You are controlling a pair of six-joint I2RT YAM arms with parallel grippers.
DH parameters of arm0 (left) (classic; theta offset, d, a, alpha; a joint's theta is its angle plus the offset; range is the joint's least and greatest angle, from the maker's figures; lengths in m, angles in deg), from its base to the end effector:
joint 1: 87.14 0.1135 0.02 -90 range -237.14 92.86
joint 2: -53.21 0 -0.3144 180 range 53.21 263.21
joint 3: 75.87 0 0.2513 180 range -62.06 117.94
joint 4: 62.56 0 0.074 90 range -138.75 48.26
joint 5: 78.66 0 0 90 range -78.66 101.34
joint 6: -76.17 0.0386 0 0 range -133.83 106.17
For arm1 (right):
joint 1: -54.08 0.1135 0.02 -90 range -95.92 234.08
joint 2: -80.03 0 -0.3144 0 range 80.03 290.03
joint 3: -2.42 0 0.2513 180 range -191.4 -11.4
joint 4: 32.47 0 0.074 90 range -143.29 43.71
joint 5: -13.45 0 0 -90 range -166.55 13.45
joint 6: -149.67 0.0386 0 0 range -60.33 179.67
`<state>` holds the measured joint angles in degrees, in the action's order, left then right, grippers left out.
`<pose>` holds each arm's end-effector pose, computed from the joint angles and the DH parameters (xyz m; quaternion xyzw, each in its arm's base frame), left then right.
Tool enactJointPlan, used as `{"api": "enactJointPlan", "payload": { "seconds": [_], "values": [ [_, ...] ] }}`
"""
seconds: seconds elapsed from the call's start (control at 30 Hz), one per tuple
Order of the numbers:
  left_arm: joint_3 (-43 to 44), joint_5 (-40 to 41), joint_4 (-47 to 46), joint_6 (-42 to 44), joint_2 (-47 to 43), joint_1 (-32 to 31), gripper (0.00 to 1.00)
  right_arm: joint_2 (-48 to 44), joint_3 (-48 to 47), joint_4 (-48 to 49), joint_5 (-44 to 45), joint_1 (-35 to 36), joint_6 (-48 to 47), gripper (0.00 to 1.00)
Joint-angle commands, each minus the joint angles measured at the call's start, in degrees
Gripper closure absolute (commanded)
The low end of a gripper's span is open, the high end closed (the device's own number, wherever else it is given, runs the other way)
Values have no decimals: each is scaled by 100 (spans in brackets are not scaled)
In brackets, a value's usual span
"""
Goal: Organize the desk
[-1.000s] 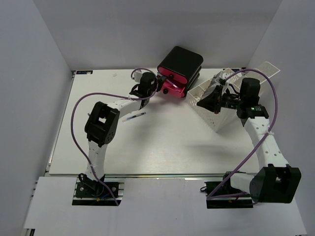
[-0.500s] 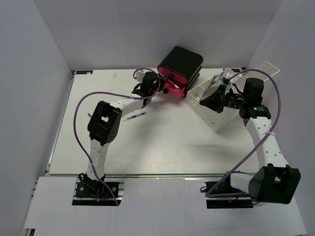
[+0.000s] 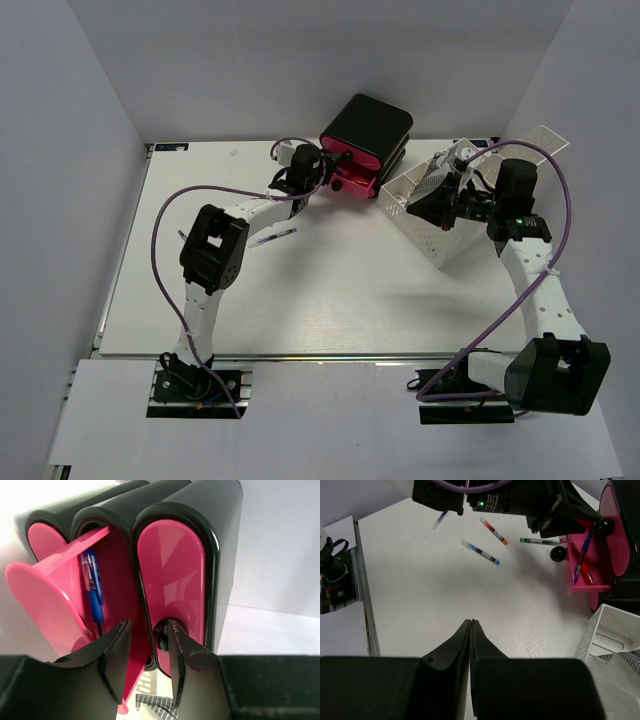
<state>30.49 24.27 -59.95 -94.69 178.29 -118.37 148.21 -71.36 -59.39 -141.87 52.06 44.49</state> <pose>0.4685 -0.2740 0.2495 -0.4020 0.7181 -0.4129 0.3902 0.2383 0.0267 0.3971 -0.3821 0.6557 0.3696 0.5362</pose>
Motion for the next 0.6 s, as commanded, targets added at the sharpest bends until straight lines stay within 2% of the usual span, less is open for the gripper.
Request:
{"api": "enactJointPlan", "payload": {
  "seconds": [0.0,0.2,0.33,0.57],
  "values": [
    [184,-80,-40,26,-18,-24,54,-121,73,168,-183,-35,68,95],
    [114,-326,-224,114,-334,28,55,-112,90,150,-305,-70,-28,94],
    [-298,-572,-356,675,-948,133,59,-95,64,-121,-403,-61,-415,90],
    [-2099,-1283,-900,1581,-2715,520,84,-95,99,-289,-394,26,-811,90]
  ]
}}
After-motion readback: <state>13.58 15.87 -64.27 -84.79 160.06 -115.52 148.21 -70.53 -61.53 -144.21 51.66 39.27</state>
